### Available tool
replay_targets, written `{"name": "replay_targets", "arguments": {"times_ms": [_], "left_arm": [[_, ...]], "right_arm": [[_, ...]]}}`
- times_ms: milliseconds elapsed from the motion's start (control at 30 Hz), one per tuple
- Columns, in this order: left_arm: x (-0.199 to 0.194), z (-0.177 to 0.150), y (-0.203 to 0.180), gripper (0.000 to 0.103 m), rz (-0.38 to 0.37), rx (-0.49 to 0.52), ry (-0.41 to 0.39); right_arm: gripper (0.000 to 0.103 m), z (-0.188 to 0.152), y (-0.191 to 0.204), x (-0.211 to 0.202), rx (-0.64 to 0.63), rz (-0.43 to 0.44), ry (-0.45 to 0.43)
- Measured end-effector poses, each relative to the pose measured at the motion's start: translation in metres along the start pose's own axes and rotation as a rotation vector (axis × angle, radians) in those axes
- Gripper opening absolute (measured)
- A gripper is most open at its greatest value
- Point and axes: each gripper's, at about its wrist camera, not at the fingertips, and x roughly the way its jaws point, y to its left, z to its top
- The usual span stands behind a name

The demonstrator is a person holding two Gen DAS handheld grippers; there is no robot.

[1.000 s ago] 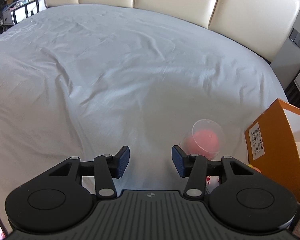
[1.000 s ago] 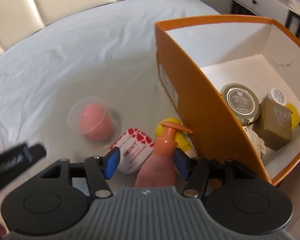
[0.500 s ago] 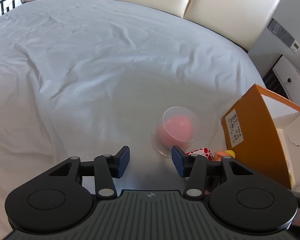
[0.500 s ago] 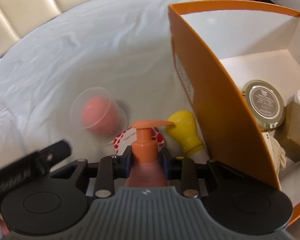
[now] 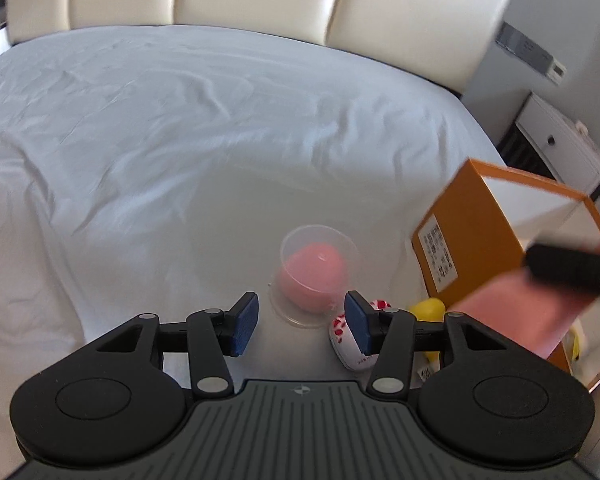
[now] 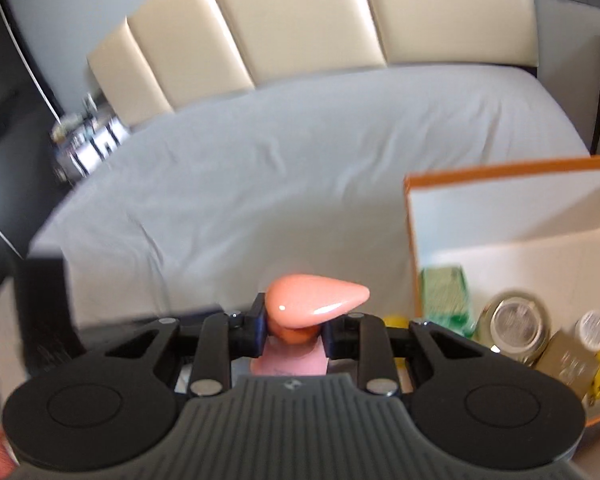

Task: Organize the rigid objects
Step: 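Carry the pink bottle over the box with the right gripper while the left approaches the IMINT tin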

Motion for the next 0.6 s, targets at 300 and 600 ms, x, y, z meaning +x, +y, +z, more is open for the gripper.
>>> {"name": "replay_targets", "arguments": {"times_ms": [300, 600], "left_arm": [[0.033, -0.019, -0.043, 0.077, 0.025, 0.207, 0.146], [0.078, -0.025, -0.065, 0.083, 0.168, 0.245, 0.249]], "right_arm": [[0.025, 0.027, -0.066, -0.04, 0.126, -0.095, -0.106], [0.025, 0.02, -0.109, -0.049, 0.19, -0.115, -0.085]]}}
